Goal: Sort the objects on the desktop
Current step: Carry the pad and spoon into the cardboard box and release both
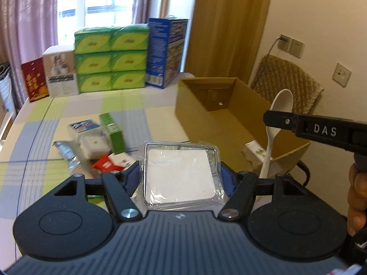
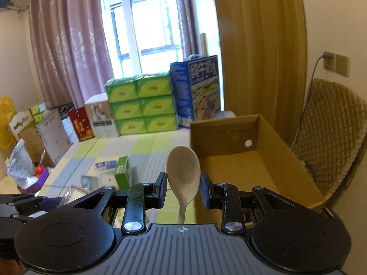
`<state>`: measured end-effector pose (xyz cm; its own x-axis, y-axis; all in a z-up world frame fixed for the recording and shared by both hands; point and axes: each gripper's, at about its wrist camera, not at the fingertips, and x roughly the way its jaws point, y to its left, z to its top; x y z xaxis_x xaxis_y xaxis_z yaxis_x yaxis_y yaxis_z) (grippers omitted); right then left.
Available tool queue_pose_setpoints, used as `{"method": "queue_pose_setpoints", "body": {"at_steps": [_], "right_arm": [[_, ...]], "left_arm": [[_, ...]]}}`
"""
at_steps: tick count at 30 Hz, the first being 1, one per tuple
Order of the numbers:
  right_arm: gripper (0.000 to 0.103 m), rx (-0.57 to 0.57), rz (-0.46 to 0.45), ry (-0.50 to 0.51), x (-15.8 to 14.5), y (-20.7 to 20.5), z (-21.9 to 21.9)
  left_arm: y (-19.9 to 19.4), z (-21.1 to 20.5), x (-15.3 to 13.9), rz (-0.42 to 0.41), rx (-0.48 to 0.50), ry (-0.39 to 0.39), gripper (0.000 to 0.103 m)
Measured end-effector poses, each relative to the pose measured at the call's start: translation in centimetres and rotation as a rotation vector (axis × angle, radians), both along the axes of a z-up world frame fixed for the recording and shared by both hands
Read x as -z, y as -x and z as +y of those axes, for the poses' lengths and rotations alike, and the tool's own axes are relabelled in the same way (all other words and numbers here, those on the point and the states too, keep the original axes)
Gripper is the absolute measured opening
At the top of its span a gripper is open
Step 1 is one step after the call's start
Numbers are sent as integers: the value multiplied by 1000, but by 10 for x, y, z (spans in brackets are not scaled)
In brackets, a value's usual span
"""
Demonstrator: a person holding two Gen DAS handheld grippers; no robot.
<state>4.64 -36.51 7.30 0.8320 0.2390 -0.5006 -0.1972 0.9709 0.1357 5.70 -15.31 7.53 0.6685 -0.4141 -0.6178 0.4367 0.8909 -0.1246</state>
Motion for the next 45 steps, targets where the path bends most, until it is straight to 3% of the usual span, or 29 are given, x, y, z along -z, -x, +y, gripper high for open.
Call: {"method": "queue_pose_setpoints", "body": {"at_steps": [13,23,31,39,41,45], "right_arm": [[27,38,-26,1,-33,-1,-52],[27,70,-38,24,-49,-39,-93],[27,88,-31,77,-29,-81,-112],[27,98,52,104,13,-110,-123],[27,96,80,103,24,-114,-125],[28,81,133,104,42,-120,-125]], "left_arm": [[1,-51,-21,-20,92,23,65],[-27,-101,-30,-20,185,52,65],[-62,-141,-10,-8,247,55,65],[-81,-170,27,16,280,1,66],[-85,-175,37,38,286,-3,73],[-89,-173,40,29,283,9,75]]}}
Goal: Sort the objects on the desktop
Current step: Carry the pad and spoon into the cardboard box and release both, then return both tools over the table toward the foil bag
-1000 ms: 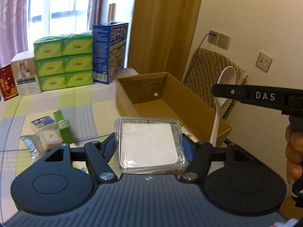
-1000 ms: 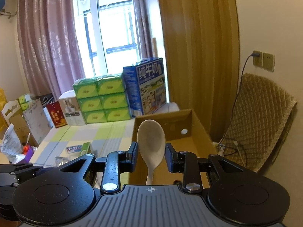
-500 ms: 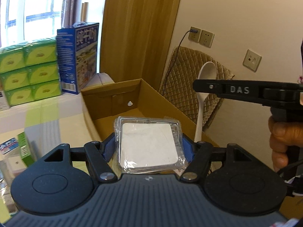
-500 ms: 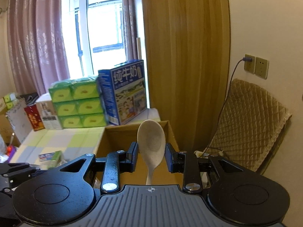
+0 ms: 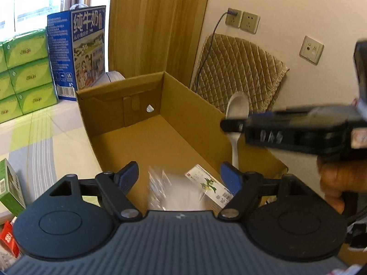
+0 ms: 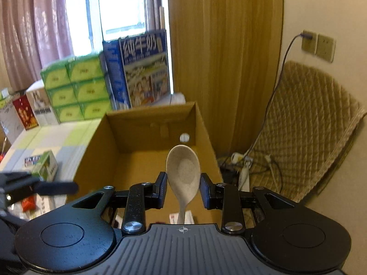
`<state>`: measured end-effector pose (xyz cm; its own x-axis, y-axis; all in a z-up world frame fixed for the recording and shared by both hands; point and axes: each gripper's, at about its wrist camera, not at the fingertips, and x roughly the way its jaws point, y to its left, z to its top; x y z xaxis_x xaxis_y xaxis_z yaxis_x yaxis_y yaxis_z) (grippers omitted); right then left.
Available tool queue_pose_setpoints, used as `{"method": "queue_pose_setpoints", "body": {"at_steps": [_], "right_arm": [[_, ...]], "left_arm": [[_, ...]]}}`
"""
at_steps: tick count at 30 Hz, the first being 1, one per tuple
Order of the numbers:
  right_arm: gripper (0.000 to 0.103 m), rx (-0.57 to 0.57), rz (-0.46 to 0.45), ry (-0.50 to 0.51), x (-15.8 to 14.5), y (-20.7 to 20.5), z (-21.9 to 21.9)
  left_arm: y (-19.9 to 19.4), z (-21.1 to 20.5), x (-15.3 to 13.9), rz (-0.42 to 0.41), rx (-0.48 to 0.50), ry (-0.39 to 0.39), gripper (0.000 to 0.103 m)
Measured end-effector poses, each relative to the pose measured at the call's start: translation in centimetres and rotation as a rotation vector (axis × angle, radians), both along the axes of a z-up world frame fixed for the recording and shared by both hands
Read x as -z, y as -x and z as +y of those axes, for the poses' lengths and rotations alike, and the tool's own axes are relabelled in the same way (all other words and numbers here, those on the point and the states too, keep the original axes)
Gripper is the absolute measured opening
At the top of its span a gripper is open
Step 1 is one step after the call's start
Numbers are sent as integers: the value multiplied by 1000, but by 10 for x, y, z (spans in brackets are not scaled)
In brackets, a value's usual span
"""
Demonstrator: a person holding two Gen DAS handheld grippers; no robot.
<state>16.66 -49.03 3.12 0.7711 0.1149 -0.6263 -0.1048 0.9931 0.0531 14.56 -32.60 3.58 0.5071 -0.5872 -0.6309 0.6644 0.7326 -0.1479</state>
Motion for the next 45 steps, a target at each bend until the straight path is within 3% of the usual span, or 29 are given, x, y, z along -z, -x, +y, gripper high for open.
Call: {"method": "queue_pose_setpoints", "body": {"at_steps": [7,9,10,11,21,30,37,45], "right_arm": [[29,-35,49,-33,11,-9,7],[48,-40,41,-40,8,-9,10],[65,-38,30,-44,5,-8,12],[69,-34,15,-51,1,-6,12],[75,-24,-61,-142,-29,38,29],[83,-96,-126,-230,-43,105,83],[86,-219,-143,-199,-40,137,140],[88,-287,-87,-165,-19,144,178]], "left_arm": [[2,35,-17,-42,-83,37,79],[4,50,-20,-43,-114,50,79],[6,58,-22,-59,-135,54,80],[8,65,-23,-61,-148,53,80],[38,137,-21,-47,-273,14,85],[73,216,-16,-43,-407,-34,88],[94,281,-14,-42,-542,-75,89],[108,325,-8,-28,-617,-93,91]]}}
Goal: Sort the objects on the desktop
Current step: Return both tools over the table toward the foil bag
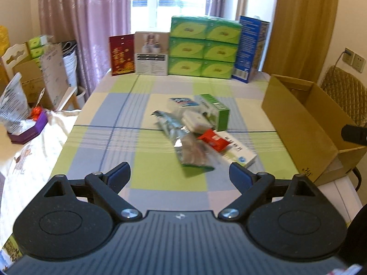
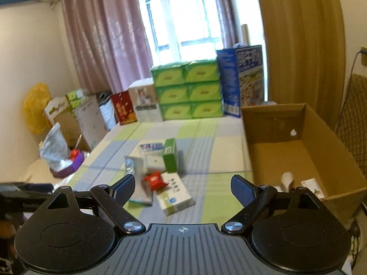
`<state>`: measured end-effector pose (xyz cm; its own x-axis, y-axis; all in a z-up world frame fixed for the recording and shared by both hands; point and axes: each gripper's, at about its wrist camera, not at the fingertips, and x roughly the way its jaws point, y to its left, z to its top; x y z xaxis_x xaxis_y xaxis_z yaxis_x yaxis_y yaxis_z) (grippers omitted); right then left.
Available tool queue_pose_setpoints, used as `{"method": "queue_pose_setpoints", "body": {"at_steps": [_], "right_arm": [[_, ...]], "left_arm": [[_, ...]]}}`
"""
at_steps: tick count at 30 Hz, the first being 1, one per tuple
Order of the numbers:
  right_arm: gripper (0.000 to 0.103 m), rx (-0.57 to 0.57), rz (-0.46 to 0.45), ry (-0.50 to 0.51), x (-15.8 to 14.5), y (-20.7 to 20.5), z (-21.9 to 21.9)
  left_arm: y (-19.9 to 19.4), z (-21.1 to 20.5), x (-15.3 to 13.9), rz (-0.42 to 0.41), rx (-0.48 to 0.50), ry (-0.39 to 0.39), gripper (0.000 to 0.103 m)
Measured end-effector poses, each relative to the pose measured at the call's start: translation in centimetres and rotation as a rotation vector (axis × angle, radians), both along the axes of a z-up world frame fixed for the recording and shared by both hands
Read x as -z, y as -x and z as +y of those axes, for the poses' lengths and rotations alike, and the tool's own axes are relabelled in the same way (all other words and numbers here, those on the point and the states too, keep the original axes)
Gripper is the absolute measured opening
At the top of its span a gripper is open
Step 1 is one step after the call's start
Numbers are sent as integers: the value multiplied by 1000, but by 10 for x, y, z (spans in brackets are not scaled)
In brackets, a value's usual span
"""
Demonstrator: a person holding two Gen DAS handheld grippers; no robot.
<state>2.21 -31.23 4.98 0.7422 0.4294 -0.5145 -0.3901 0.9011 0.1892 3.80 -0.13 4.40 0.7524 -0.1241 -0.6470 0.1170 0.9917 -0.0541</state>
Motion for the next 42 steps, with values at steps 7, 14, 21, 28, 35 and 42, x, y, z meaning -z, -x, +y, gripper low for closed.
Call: {"method": "queue_pose_setpoints", "body": {"at_steps": [7,14,21,28,35,42], "right_arm": [[91,-52,29,56,20,-2,23],[93,-100,44,104,41,-11,42],[93,-139,77,150,67,-33,56],[93,-160,117,190,97,-69,65],[93,-209,146,254,125,-106,81],[93,-231,206,293,150,-137,92]], "left_arm": [[0,21,4,10,-29,6,92],[-9,22,9,26,-19,6,92],[-32,12,22,57,37,-10,92],[-68,2,41,101,90,0,92],[-106,-2,71,156,116,38,88],[-134,-6,97,193,136,65,77]]}}
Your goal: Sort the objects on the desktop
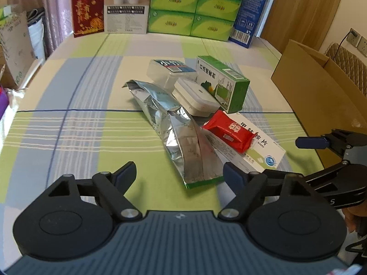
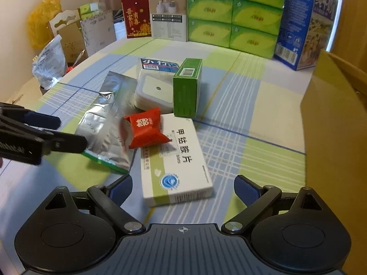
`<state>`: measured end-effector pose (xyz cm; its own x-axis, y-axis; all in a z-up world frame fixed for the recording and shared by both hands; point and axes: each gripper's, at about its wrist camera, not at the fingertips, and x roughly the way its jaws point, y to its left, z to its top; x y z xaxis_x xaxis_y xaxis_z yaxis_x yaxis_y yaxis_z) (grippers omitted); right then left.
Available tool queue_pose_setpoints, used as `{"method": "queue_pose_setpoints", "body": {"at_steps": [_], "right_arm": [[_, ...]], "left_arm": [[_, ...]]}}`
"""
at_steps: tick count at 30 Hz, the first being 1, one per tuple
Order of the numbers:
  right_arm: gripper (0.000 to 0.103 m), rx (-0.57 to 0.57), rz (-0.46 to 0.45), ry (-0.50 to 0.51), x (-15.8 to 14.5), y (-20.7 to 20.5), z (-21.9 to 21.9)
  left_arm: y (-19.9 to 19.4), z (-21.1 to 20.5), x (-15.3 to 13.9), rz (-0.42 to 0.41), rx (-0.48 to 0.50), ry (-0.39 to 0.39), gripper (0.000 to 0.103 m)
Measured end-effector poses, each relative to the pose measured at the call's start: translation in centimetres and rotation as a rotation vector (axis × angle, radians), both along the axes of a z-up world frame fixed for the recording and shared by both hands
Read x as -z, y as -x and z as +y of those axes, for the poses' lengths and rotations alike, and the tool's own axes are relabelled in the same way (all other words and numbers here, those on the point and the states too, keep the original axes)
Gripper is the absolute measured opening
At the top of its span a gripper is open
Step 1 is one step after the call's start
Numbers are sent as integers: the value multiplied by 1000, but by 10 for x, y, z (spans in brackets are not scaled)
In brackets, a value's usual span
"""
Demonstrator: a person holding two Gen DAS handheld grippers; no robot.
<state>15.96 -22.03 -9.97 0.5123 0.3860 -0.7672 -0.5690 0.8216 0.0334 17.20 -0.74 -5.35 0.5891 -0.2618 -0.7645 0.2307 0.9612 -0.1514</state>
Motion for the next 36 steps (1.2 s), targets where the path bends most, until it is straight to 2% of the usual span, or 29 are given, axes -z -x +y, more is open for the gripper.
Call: {"method": "queue_pose_setpoints", "body": {"at_steps": [4,6,8,10,17,26,32,36], "right_arm": [[92,-19,10,8,8,-10,8],[87,-20,19,16,12,-13,9],[81,-25,26,29,15,-17,11],[76,-27,26,34,18,-19,12],[71,-11,42,46,16,-11,13],[71,87,119,46,8,36,-5],[71,96,149,14,2,78,-13],[71,95,140,26,4,95,-15]], "left_arm": [[-12,-3,11,26,6,30,66],[-18,-5,14,36,11,48,60],[-22,-7,16,45,9,55,45],[-26,-8,17,58,9,68,36],[-15,-6,8,85,-5,73,21],[44,-5,-5,114,27,28,19],[89,-4,-13,132,83,-12,19],[104,3,-13,138,63,-31,22]]}}
